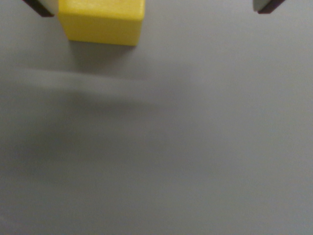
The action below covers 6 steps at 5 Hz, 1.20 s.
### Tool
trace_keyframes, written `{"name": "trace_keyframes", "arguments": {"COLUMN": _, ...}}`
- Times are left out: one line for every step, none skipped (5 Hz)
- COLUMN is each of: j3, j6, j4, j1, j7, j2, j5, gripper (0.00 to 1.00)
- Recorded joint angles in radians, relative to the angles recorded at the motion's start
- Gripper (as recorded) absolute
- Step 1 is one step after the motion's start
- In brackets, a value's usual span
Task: Pick yellow cube
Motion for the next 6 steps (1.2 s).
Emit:
{"name": "trace_keyframes", "arguments": {"j3": -0.005, "j6": -0.033, "j4": -0.021, "j1": -0.0073, "j7": -0.019, "j2": 0.018, "j5": 0.0075, "gripper": 0.00}}
{"name": "trace_keyframes", "arguments": {"j3": -0.005, "j6": -0.033, "j4": -0.021, "j1": -0.0073, "j7": -0.019, "j2": 0.018, "j5": 0.0075, "gripper": 0.00}}
{"name": "trace_keyframes", "arguments": {"j3": -0.010, "j6": -0.061, "j4": -0.038, "j1": -0.0137, "j7": -0.036, "j2": 0.033, "j5": 0.0141, "gripper": 0.00}}
{"name": "trace_keyframes", "arguments": {"j3": -0.010, "j6": -0.061, "j4": -0.038, "j1": -0.0137, "j7": -0.036, "j2": 0.033, "j5": 0.0141, "gripper": 0.00}}
{"name": "trace_keyframes", "arguments": {"j3": -0.013, "j6": -0.084, "j4": -0.053, "j1": -0.0190, "j7": -0.050, "j2": 0.046, "j5": 0.0196, "gripper": 0.00}}
{"name": "trace_keyframes", "arguments": {"j3": -0.013, "j6": -0.084, "j4": -0.053, "j1": -0.0190, "j7": -0.050, "j2": 0.046, "j5": 0.0196, "gripper": 0.00}}
